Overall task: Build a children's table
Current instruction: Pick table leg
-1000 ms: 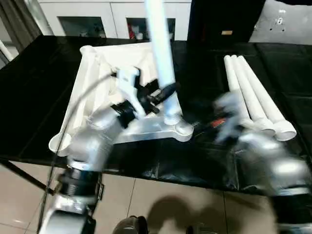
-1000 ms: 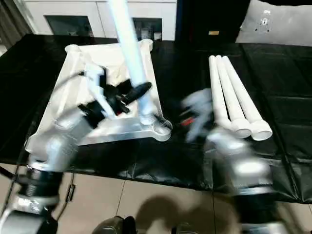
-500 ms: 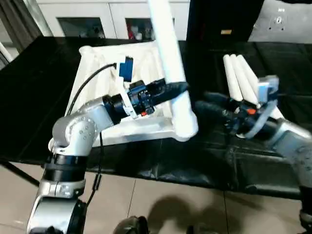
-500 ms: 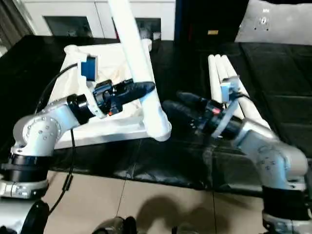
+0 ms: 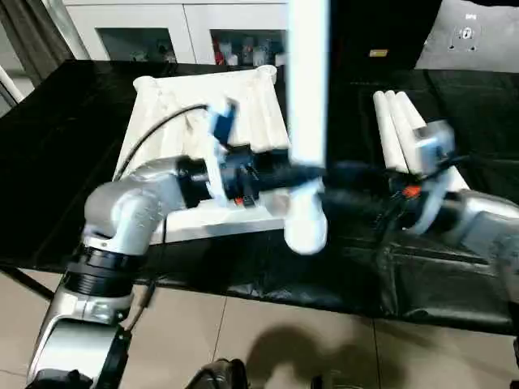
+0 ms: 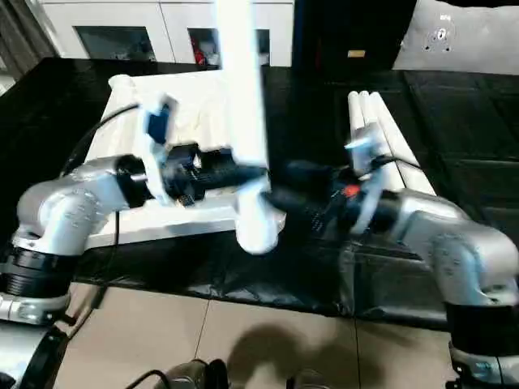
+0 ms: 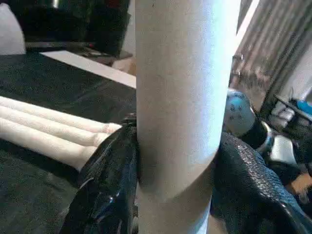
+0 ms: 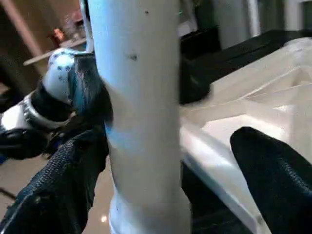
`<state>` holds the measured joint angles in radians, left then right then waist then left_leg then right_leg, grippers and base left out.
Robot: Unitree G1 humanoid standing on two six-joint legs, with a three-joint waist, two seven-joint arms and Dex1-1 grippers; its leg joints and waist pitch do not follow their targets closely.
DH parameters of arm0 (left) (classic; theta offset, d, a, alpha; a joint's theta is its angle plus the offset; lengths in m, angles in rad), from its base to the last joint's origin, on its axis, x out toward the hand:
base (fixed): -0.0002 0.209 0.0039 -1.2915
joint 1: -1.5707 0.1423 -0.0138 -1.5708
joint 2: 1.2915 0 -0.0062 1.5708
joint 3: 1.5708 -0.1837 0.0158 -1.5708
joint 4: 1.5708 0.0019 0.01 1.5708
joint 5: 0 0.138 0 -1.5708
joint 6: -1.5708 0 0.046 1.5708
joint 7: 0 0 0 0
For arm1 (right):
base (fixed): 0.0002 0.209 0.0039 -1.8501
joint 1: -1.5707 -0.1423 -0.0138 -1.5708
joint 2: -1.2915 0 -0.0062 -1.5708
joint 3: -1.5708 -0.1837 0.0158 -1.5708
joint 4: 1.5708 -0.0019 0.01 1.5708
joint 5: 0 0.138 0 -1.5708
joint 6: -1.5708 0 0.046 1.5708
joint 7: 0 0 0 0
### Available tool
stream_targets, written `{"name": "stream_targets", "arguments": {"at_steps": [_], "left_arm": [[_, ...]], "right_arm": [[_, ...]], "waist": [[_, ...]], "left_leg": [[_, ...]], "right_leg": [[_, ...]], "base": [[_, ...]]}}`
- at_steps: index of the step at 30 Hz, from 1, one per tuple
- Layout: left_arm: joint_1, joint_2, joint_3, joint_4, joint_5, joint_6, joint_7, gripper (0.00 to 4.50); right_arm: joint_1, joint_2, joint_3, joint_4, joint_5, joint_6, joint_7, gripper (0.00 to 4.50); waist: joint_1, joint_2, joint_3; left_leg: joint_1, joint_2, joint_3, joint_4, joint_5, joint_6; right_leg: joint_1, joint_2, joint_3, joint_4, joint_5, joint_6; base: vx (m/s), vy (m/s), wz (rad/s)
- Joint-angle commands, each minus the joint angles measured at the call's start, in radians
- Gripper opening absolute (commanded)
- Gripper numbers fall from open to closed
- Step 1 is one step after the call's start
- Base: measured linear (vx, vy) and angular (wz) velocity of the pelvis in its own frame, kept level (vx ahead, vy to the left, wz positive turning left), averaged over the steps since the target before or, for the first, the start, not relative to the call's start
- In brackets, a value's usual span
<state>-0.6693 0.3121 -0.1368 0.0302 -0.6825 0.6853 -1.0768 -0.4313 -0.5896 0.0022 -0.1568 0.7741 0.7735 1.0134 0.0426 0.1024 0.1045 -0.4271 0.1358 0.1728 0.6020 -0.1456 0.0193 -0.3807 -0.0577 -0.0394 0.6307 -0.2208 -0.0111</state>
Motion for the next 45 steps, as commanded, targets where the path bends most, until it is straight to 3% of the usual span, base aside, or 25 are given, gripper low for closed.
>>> {"name": "stream_targets", "arguments": {"at_steps": [1,13,27,28,30,31,32,33,35,36,38,40,41,45], "left_arm": [[-0.010,0.008,-0.007,-0.032,0.007,-0.025,-0.017,1.95],[-0.001,-0.003,-0.030,-0.062,0.033,-0.061,-0.036,1.95],[0.006,0.007,-0.039,-0.051,0.061,-0.079,-0.037,1.95],[0.008,0.011,-0.045,-0.053,0.066,-0.082,-0.042,1.95],[0.012,0.021,-0.063,-0.053,0.084,-0.071,-0.033,1.95],[0.012,0.022,-0.064,-0.052,0.085,-0.071,-0.033,1.95],[0.017,0.016,-0.060,-0.048,0.087,-0.079,-0.029,2.51],[0.021,0.013,-0.055,-0.044,0.087,-0.079,-0.027,2.65],[0.023,0.012,-0.054,-0.040,0.086,-0.077,-0.026,2.67],[0.024,0.010,-0.053,-0.033,0.089,-0.082,-0.025,2.77],[0.025,0.009,-0.053,-0.029,0.092,-0.087,-0.024,3.06],[0.027,0.008,-0.054,-0.027,0.094,-0.091,-0.023,3.09],[0.032,0.007,-0.053,-0.028,0.094,-0.094,-0.019,3.09],[0.052,-0.002,-0.047,-0.031,0.125,-0.117,0.013,3.52]], "right_arm": [[-0.016,-0.009,0.025,-0.012,-0.023,-0.012,0.021,4.30],[-0.053,0.007,0.095,0.032,-0.052,-0.024,0.089,3.29],[-0.039,0.029,0.110,0.030,-0.057,-0.026,0.093,2.30],[-0.034,0.034,0.111,0.028,-0.059,-0.028,0.088,2.20],[-0.018,0.051,0.107,0.023,-0.067,-0.039,0.062,2.10],[-0.017,0.053,0.106,0.022,-0.068,-0.041,0.060,2.10],[-0.006,0.066,0.103,0.018,-0.077,-0.048,0.040,2.08],[0.004,0.075,0.102,0.013,-0.084,-0.057,0.027,2.03],[0.012,0.081,0.101,0.009,-0.092,-0.066,0.014,2.02],[0.020,0.085,0.104,0.008,-0.109,-0.081,0.002,1.98],[0.025,0.087,0.107,0.009,-0.122,-0.089,-0.009,1.94],[0.030,0.090,0.109,0.010,-0.138,-0.100,-0.023,1.94],[0.035,0.098,0.109,0.014,-0.152,-0.114,-0.040,1.94],[0.044,0.127,0.113,0.019,-0.191,-0.155,-0.082,1.94]], "waist": [[0.004,-0.023,-0.081],[0.018,-0.028,-0.092],[0.022,-0.020,-0.095],[0.023,-0.014,-0.095],[0.022,-0.017,-0.095],[0.023,-0.009,-0.094],[0.020,-0.010,-0.093],[0.020,-0.012,-0.094],[0.019,-0.012,-0.094],[0.017,0.000,-0.090],[0.017,-0.005,-0.090],[0.017,-0.004,-0.089],[0.016,-0.008,-0.088],[0.012,-0.005,-0.087]], "left_leg": [[0.040,0.086,-0.036,-0.063,-0.190,0.054],[0.039,0.086,-0.032,-0.053,-0.141,0.083],[0.039,0.085,-0.034,-0.051,-0.147,0.081],[0.040,0.085,-0.035,-0.051,-0.150,0.078],[0.040,0.085,-0.035,-0.052,-0.153,0.076],[0.041,0.086,-0.035,-0.052,-0.157,0.074],[0.041,0.086,-0.035,-0.053,-0.167,0.069],[0.041,0.085,-0.035,-0.054,-0.170,0.068],[0.041,0.086,-0.036,-0.055,-0.173,0.064],[0.042,0.086,-0.037,-0.058,-0.189,0.056],[0.043,0.085,-0.037,-0.059,-0.204,0.047],[0.043,0.085,-0.037,-0.059,-0.209,0.041],[0.043,0.085,-0.037,-0.060,-0.210,0.042],[0.042,0.085,-0.038,-0.060,-0.208,0.044]], "right_leg": [[0.037,-0.094,0.044,-0.085,-0.165,-0.244],[0.038,-0.095,0.043,-0.077,-0.115,-0.258],[0.038,-0.092,0.041,-0.072,-0.102,-0.260],[0.037,-0.092,0.040,-0.071,-0.105,-0.262],[0.037,-0.092,0.041,-0.071,-0.101,-0.262],[0.035,-0.093,0.041,-0.071,-0.104,-0.261],[0.035,-0.090,0.041,-0.072,-0.106,-0.260],[0.036,-0.091,0.041,-0.072,-0.104,-0.261],[0.036,-0.091,0.040,-0.071,-0.106,-0.260],[0.033,-0.088,0.040,-0.074,-0.114,-0.256],[0.036,-0.090,0.041,-0.073,-0.118,-0.257],[0.035,-0.091,0.043,-0.074,-0.131,-0.253],[0.035,-0.091,0.043,-0.076,-0.133,-0.253],[0.034,-0.091,0.043,-0.076,-0.132,-0.247]], "base": [[0.000,0.000,0.00],[0.000,0.000,0.00],[0.000,0.000,0.00],[0.000,0.000,0.00],[0.000,0.000,0.00],[0.000,0.000,0.00],[0.000,0.000,0.00],[0.000,0.000,0.00],[0.000,0.000,0.00],[0.000,0.000,0.00],[0.000,0.000,0.00],[0.000,0.000,0.00],[0.000,0.000,0.00],[0.000,0.000,0.00]]}}
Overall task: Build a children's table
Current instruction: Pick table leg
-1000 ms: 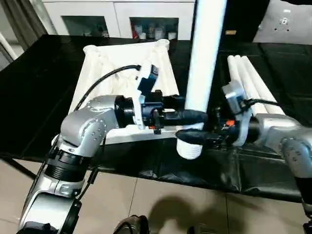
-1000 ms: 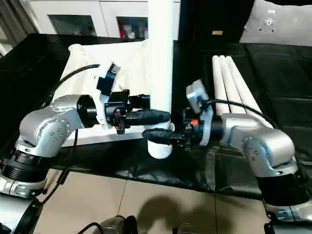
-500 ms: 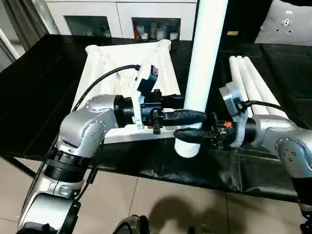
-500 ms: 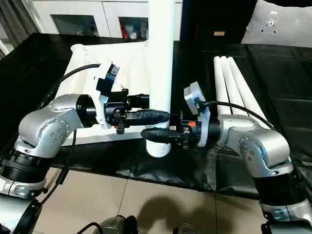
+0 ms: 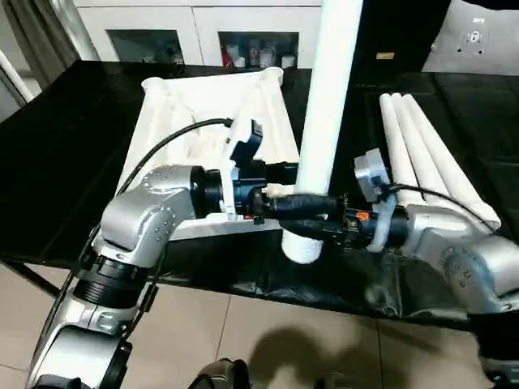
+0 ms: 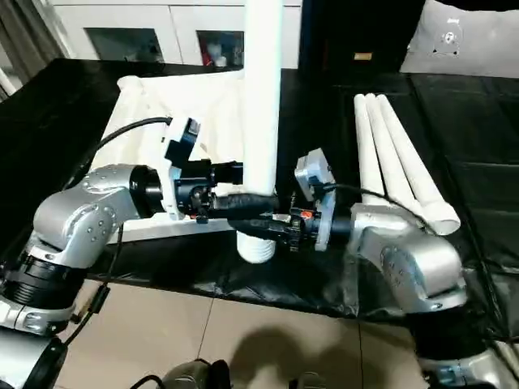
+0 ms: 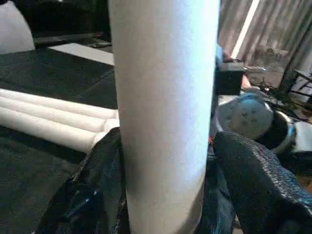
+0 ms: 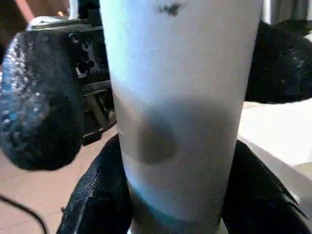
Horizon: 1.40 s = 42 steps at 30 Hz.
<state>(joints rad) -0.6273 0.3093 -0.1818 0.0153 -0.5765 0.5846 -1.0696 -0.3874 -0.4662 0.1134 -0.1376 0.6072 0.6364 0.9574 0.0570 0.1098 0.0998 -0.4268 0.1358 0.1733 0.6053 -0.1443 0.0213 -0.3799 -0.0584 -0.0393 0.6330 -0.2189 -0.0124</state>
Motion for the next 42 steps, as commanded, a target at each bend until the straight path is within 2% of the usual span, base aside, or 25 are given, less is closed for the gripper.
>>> {"name": "stream_targets", "arguments": {"at_steps": [1,5,9,11,14,22,25,26,30,38,40,42], "left_arm": [[0.013,0.000,-0.001,-0.015,0.022,-0.020,0.009,3.50],[0.021,-0.020,0.014,-0.013,0.015,-0.016,0.040,3.93],[0.023,-0.038,0.007,-0.019,0.027,-0.032,0.065,3.97],[0.019,-0.059,0.014,-0.016,0.038,-0.046,0.098,3.64],[0.012,-0.081,0.024,-0.010,0.064,-0.070,0.151,3.59],[0.037,-0.100,0.051,-0.051,0.100,-0.091,0.259,2.74],[0.044,-0.102,0.047,-0.063,0.126,-0.105,0.284,2.58],[0.046,-0.103,0.044,-0.067,0.143,-0.114,0.299,2.37],[0.046,-0.106,0.038,-0.071,0.183,-0.148,0.344,2.05],[0.043,-0.119,0.013,-0.067,0.226,-0.157,0.384,1.93],[0.045,-0.123,0.008,-0.062,0.246,-0.161,0.406,1.93],[0.049,-0.132,0.012,-0.061,0.251,-0.165,0.423,1.93]], "right_arm": [[-0.001,0.007,0.004,0.002,-0.028,-0.022,-0.030,1.94],[-0.002,0.019,0.015,0.012,-0.056,-0.042,-0.045,1.94],[-0.008,0.037,0.020,0.024,-0.083,-0.066,-0.068,1.94],[-0.017,0.052,0.021,0.035,-0.099,-0.082,-0.092,1.94],[-0.033,0.078,0.012,0.063,-0.121,-0.108,-0.132,1.94],[-0.055,0.138,-0.007,0.112,-0.161,-0.155,-0.211,1.94],[-0.057,0.154,-0.008,0.121,-0.173,-0.166,-0.232,1.94],[-0.058,0.158,-0.007,0.126,-0.179,-0.173,-0.238,1.94],[-0.064,0.171,-0.012,0.149,-0.196,-0.190,-0.259,1.94],[-0.073,0.188,-0.014,0.167,-0.211,-0.204,-0.286,1.94],[-0.073,0.189,-0.012,0.168,-0.213,-0.207,-0.288,1.94],[-0.072,0.191,-0.012,0.167,-0.215,-0.208,-0.288,1.94]], "waist": [[-0.003,-0.012,-0.083],[-0.005,-0.012,-0.080],[-0.008,-0.015,-0.077],[-0.009,-0.013,-0.076],[-0.013,-0.014,-0.074],[-0.028,-0.013,-0.073],[-0.027,-0.012,-0.075],[-0.027,-0.014,-0.074],[-0.028,-0.016,-0.072],[-0.028,-0.017,-0.071],[-0.028,-0.011,-0.069],[-0.029,-0.014,-0.069]], "left_leg": [[0.041,0.086,-0.039,-0.064,-0.207,0.044],[0.042,0.085,-0.038,-0.065,-0.224,0.040],[0.040,0.085,-0.038,-0.066,-0.231,0.039],[0.042,0.086,-0.039,-0.067,-0.238,0.039],[0.040,0.086,-0.039,-0.068,-0.246,0.035],[0.039,0.085,-0.041,-0.071,-0.244,0.041],[0.038,0.085,-0.040,-0.071,-0.242,0.041],[0.039,0.087,-0.040,-0.072,-0.243,0.042],[0.039,0.086,-0.040,-0.073,-0.264,0.033],[0.038,0.086,-0.040,-0.074,-0.258,0.036],[0.038,0.086,-0.041,-0.075,-0.265,0.034],[0.038,0.086,-0.041,-0.076,-0.278,0.028]], "right_leg": [[0.034,-0.090,0.043,-0.078,-0.130,-0.245],[0.032,-0.091,0.043,-0.080,-0.154,-0.242],[0.031,-0.090,0.044,-0.082,-0.160,-0.238],[0.030,-0.091,0.044,-0.082,-0.168,-0.234],[0.029,-0.092,0.045,-0.084,-0.175,-0.231],[0.029,-0.090,0.043,-0.085,-0.164,-0.228],[0.030,-0.090,0.044,-0.085,-0.162,-0.226],[0.028,-0.090,0.044,-0.085,-0.160,-0.225],[0.027,-0.091,0.045,-0.088,-0.187,-0.218],[0.026,-0.091,0.046,-0.089,-0.184,-0.210],[0.024,-0.091,0.046,-0.089,-0.191,-0.210],[0.024,-0.090,0.046,-0.091,-0.202,-0.207]], "base": [[0.000,0.000,0.00],[0.000,0.000,0.00],[0.000,0.000,0.00],[0.000,0.000,0.00],[0.000,0.000,0.00],[0.000,0.000,0.00],[0.000,0.000,0.00],[0.000,0.000,0.00],[0.000,0.000,0.00],[0.000,0.000,0.00],[0.000,0.000,0.00],[0.000,0.000,0.00]]}}
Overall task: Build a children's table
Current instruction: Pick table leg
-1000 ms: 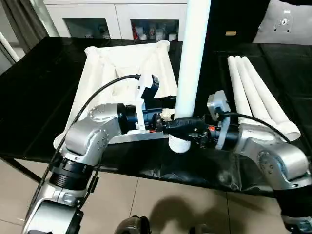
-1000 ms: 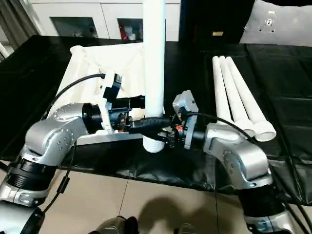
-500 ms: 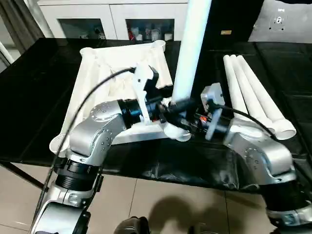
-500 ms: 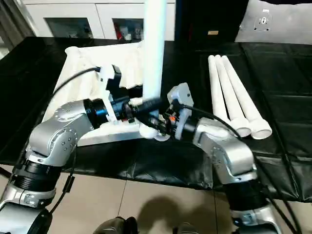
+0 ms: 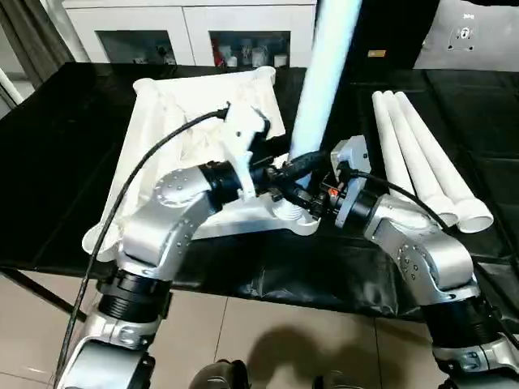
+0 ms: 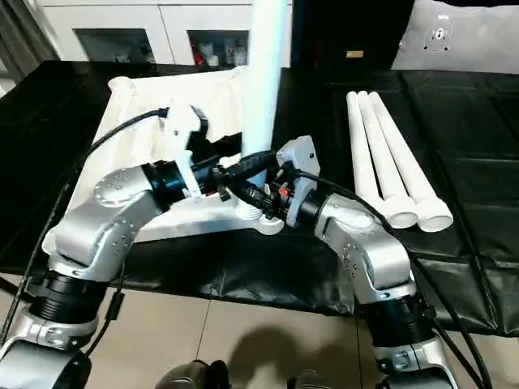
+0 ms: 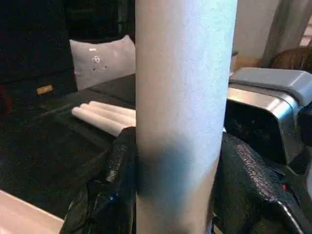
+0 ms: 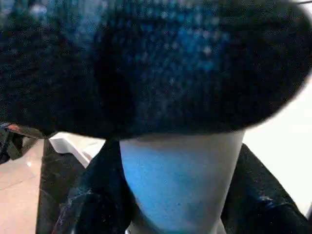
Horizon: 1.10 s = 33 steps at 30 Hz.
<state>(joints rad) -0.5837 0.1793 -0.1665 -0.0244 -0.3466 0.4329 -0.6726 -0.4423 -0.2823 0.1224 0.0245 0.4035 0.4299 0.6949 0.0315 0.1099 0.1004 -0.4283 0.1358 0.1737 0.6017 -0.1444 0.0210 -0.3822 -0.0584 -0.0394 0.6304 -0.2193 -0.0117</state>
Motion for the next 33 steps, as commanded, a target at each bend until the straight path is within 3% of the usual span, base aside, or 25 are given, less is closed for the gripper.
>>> {"name": "stream_targets", "arguments": {"at_steps": [1,8,10,14,22,26,28,33], "left_arm": [[0.006,-0.009,0.003,-0.020,0.015,-0.010,0.034,1.93],[-0.010,-0.017,0.036,0.013,-0.004,-0.005,0.038,1.92],[-0.014,-0.016,0.048,0.020,-0.019,0.005,0.032,1.92],[-0.029,-0.020,0.103,0.036,-0.109,0.038,-0.014,1.92],[-0.049,0.030,0.128,0.050,-0.235,0.100,-0.195,1.91],[-0.055,0.049,0.122,0.048,-0.265,0.124,-0.251,1.91],[-0.064,0.087,0.095,0.040,-0.295,0.150,-0.363,1.91],[-0.079,0.098,0.084,0.035,-0.328,0.160,-0.431,1.91]], "right_arm": [[-0.017,0.007,-0.021,0.005,-0.012,-0.001,-0.025,1.94],[-0.027,0.006,-0.037,0.017,-0.013,0.003,-0.043,1.94],[-0.028,0.003,-0.044,0.012,-0.006,0.009,-0.036,2.50],[-0.020,-0.036,-0.054,-0.023,0.035,0.034,0.040,2.99],[-0.005,-0.149,-0.081,-0.085,0.137,0.120,0.197,3.55],[-0.005,-0.176,-0.093,-0.093,0.160,0.142,0.228,3.91],[-0.011,-0.228,-0.109,-0.118,0.222,0.202,0.299,4.10],[-0.018,-0.268,-0.104,-0.136,0.268,0.255,0.359,4.34]], "waist": [[-0.004,-0.014,-0.069],[-0.004,-0.012,-0.069],[-0.005,-0.014,-0.068],[-0.003,-0.014,-0.068],[0.004,-0.014,-0.069],[0.004,-0.014,-0.068],[0.004,-0.016,-0.065],[0.004,-0.014,-0.063]], "left_leg": [[0.041,0.087,-0.041,-0.073,-0.282,0.026],[0.040,0.086,-0.041,-0.074,-0.290,0.024],[0.040,0.085,-0.041,-0.074,-0.294,0.021],[0.041,0.084,-0.040,-0.073,-0.285,0.025],[0.040,0.085,-0.039,-0.071,-0.250,0.057],[0.041,0.086,-0.040,-0.072,-0.263,0.051],[0.041,0.086,-0.040,-0.073,-0.261,0.052],[0.042,0.087,-0.039,-0.075,-0.261,0.049]], "right_leg": [[0.026,-0.090,0.046,-0.089,-0.204,-0.207],[0.024,-0.090,0.047,-0.090,-0.213,-0.204],[0.024,-0.090,0.047,-0.091,-0.218,-0.205],[0.026,-0.090,0.047,-0.090,-0.204,-0.211],[0.030,-0.092,0.046,-0.090,-0.184,-0.219],[0.028,-0.092,0.045,-0.090,-0.202,-0.226],[0.030,-0.093,0.047,-0.091,-0.217,-0.223],[0.028,-0.092,0.046,-0.093,-0.223,-0.227]], "base": [[0.000,0.000,0.00],[0.000,0.000,0.00],[0.000,0.000,0.00],[0.000,0.000,0.00],[0.000,0.000,0.00],[0.000,0.000,0.00],[0.000,0.000,0.00],[0.000,0.000,0.00]]}}
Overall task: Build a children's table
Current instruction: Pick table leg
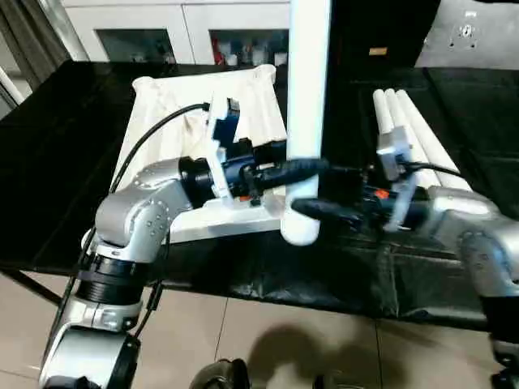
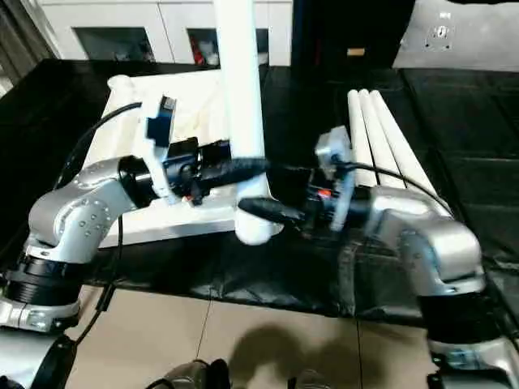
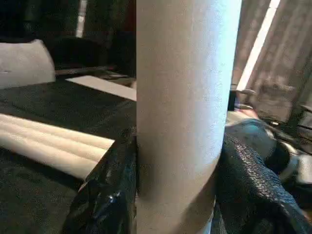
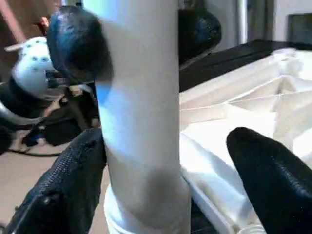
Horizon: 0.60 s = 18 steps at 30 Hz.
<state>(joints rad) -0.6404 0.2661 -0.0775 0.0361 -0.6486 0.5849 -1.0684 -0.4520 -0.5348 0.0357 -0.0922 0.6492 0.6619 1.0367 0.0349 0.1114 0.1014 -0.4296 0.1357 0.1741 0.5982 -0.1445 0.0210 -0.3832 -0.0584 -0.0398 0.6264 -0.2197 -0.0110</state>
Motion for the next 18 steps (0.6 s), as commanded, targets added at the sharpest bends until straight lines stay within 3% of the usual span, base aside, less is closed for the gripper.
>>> {"name": "stream_targets", "arguments": {"at_steps": [1,6,7,11,12,18], "left_arm": [[-0.024,0.012,-0.006,-0.027,-0.029,0.009,-0.039,1.91],[-0.037,0.016,-0.012,-0.032,-0.045,0.013,-0.084,1.91],[-0.037,0.016,-0.012,-0.032,-0.045,0.013,-0.084,1.91],[-0.043,0.013,-0.013,-0.027,-0.042,0.009,-0.088,1.91],[-0.043,0.013,-0.013,-0.027,-0.042,0.007,-0.087,1.91],[-0.043,0.009,-0.010,-0.023,-0.039,0.013,-0.085,1.91]], "right_arm": [[-0.010,-0.018,-0.017,-0.020,0.026,0.028,0.021,4.34],[-0.020,-0.033,-0.002,-0.031,0.064,0.065,0.064,4.34],[-0.020,-0.033,-0.002,-0.031,0.064,0.065,0.064,4.07],[-0.029,-0.031,0.012,-0.032,0.073,0.083,0.083,3.95],[-0.030,-0.029,0.014,-0.031,0.073,0.084,0.085,3.69],[-0.041,-0.025,0.028,-0.021,0.063,0.079,0.094,3.20]], "waist": [[0.002,-0.015,-0.065],[0.001,-0.020,-0.063],[0.002,-0.018,-0.063],[0.001,-0.020,-0.063],[0.002,-0.022,-0.063],[0.002,-0.023,-0.063]], "left_leg": [[0.044,0.087,-0.039,-0.071,-0.260,0.049],[0.043,0.087,-0.039,-0.071,-0.265,0.043],[0.044,0.087,-0.039,-0.071,-0.263,0.044],[0.043,0.087,-0.039,-0.071,-0.259,0.043],[0.042,0.088,-0.038,-0.071,-0.252,0.044],[0.043,0.089,-0.039,-0.072,-0.249,0.044]], "right_leg": [[0.030,-0.093,0.046,-0.088,-0.221,-0.229],[0.030,-0.095,0.048,-0.090,-0.243,-0.231],[0.029,-0.095,0.048,-0.091,-0.245,-0.231],[0.028,-0.094,0.048,-0.090,-0.242,-0.230],[0.029,-0.096,0.048,-0.090,-0.241,-0.231],[0.028,-0.094,0.047,-0.089,-0.234,-0.233]], "base": [[0.000,0.000,0.00],[0.000,0.000,0.00],[0.000,0.000,0.00],[0.000,0.000,0.00],[0.000,0.000,0.00],[0.000,0.000,0.00]]}}
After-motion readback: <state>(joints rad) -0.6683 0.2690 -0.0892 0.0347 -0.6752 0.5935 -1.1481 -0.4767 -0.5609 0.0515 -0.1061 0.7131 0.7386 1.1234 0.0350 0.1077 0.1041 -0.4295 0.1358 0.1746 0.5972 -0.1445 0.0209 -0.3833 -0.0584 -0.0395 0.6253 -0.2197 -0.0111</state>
